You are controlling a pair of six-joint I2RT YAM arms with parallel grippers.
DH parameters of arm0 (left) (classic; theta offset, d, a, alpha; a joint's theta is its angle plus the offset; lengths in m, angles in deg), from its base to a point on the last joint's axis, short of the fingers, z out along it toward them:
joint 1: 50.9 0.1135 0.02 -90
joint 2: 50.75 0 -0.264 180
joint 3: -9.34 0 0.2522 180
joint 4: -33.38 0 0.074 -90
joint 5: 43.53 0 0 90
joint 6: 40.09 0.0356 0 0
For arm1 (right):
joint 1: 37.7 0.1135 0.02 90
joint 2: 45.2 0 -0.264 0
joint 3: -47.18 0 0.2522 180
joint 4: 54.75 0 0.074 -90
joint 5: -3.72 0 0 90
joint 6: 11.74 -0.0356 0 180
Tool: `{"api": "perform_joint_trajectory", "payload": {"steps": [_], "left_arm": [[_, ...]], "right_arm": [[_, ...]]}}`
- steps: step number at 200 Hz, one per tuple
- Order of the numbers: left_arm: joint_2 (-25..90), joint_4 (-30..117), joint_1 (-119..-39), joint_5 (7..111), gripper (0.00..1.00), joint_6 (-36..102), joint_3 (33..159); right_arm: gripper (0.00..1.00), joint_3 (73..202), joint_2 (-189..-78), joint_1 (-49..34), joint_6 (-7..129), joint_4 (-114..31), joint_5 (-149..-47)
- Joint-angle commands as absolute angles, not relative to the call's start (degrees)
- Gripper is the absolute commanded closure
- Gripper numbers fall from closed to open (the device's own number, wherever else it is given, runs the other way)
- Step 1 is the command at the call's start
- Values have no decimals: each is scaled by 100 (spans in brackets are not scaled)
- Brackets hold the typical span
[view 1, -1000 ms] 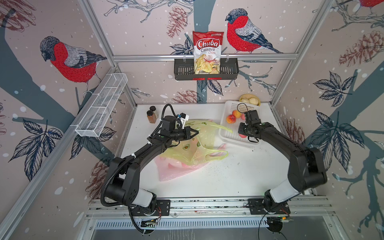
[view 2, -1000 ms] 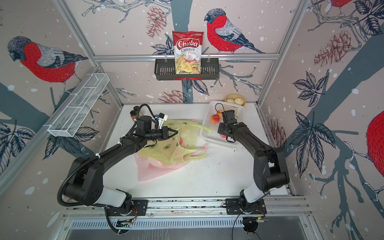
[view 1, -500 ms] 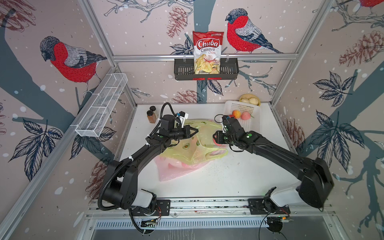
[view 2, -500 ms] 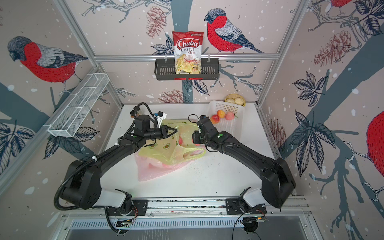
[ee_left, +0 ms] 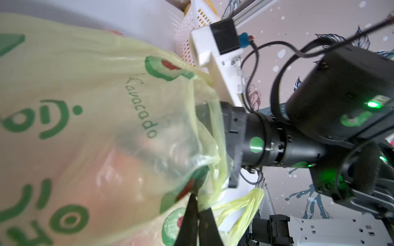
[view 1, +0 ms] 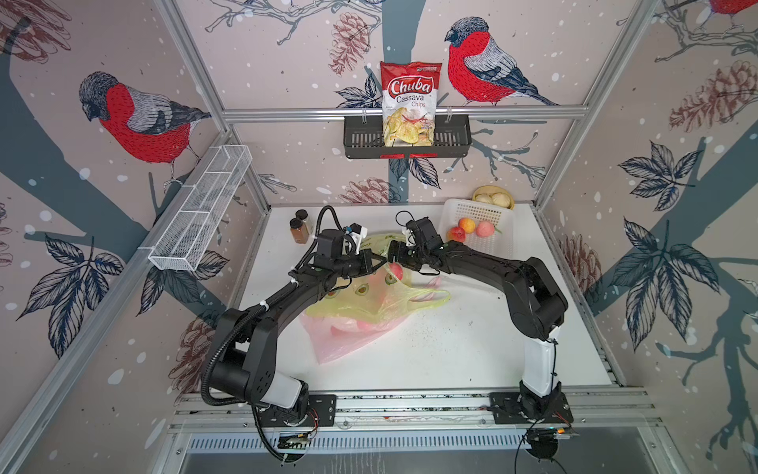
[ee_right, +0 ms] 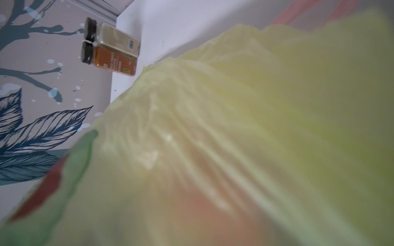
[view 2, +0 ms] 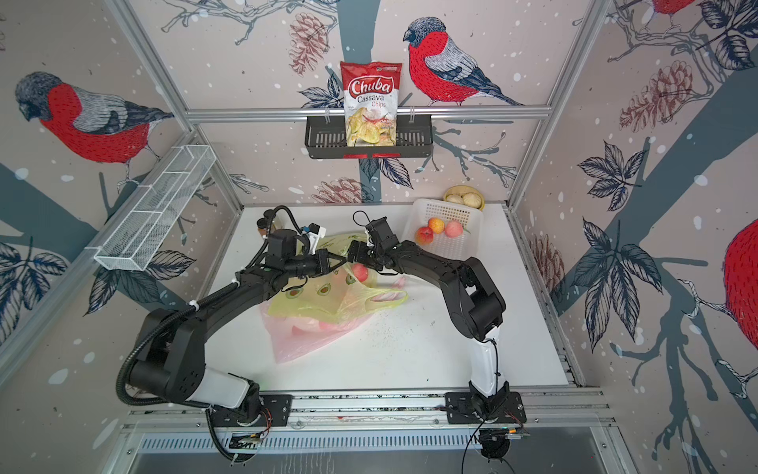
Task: Place the peach into a plastic bag & tie a knot
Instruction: Place the peach in the plastic bag.
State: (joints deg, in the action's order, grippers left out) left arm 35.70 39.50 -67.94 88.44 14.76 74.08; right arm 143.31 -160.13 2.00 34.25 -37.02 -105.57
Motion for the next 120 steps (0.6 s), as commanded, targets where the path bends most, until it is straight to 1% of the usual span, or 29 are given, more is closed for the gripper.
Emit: {"api": "perform_joint_trajectory", "payload": {"steps": [1,25,38,58,75,89,104,120], "left_arm": [[3784,3609,-6706,8918,100,1469,7390],[3955,3438,-6649,8918,100,1434,7299],[4008,3375,-6621,8927,100,1429,7254],[4021,3362,-6611,8922,100,1438,7211],[4013,3398,-6611,8905,100,1472,7196],[4013,3474,-6615,8866,100,1540,7205],[4004,3550,-6611,8840,100,1589,7222],[3979,3615,-6616,8817,100,1637,7240]], "right_arm": [[14,14326,-15977,177,3261,-4129,-10999],[19,14133,-15718,124,3386,-4018,-10953],[22,14135,-15556,121,3574,-3712,-10760],[24,14132,-15245,152,3905,-3207,-10410],[24,14121,-14933,207,4179,-2695,-9893],[22,14076,-14657,229,4379,-2310,-9479],[19,13880,-14247,262,4537,-1964,-8948],[18,13548,-13725,264,4625,-1730,-8559]]}}
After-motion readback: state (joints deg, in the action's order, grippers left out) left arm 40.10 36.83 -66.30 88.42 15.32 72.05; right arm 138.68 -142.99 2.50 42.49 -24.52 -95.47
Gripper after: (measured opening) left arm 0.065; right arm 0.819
